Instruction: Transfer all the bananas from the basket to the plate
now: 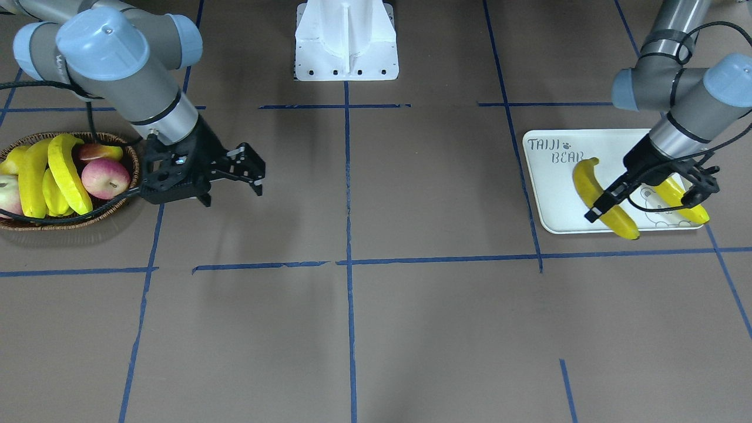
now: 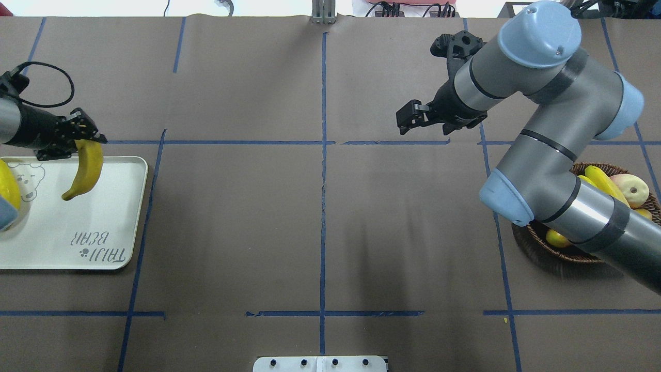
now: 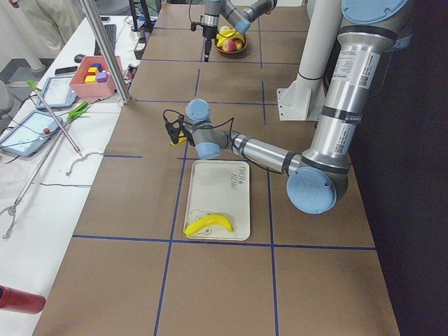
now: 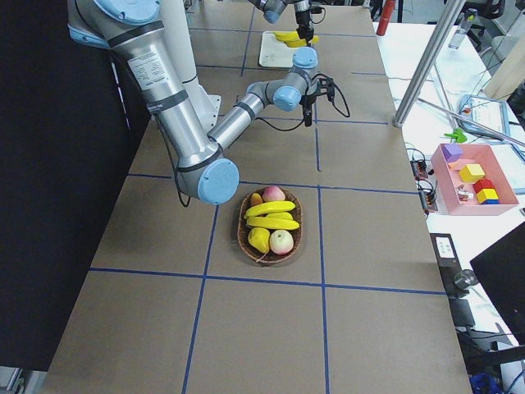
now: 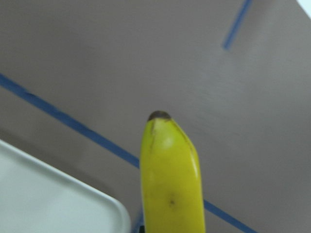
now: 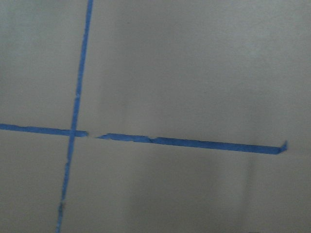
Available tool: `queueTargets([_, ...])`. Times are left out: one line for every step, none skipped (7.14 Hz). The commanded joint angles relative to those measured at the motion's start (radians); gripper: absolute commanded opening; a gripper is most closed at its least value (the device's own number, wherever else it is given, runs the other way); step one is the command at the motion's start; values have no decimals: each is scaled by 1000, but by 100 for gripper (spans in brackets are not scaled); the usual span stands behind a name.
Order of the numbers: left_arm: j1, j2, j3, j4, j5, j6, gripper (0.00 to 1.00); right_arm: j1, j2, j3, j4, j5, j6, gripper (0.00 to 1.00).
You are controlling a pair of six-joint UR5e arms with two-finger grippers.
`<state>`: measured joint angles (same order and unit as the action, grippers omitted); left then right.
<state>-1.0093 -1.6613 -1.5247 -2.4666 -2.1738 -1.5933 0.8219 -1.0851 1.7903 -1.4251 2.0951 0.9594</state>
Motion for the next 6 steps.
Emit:
queueTargets([-32,49,104,0,-3,68,0,22,-56,29,-49,-1,-102,99])
queueTargets([-38,67,124,0,-1,128,3,22,-58,32,-49,-1,-102,99])
queueTargets([-46,81,126,0,0,148,7,22,-58,35,-49,-1,-102,99])
queueTargets([-48,97,126,-2,-1,148,15,17,-55,32,-49,-6,-102,99])
queueTargets([-57,106,124,-3,-1,182,64,19,-55,32,-49,-4,-102,99])
queueTargets([-95,106,126,1,-4,235,100,17,-55,32,-49,-4,-102,99])
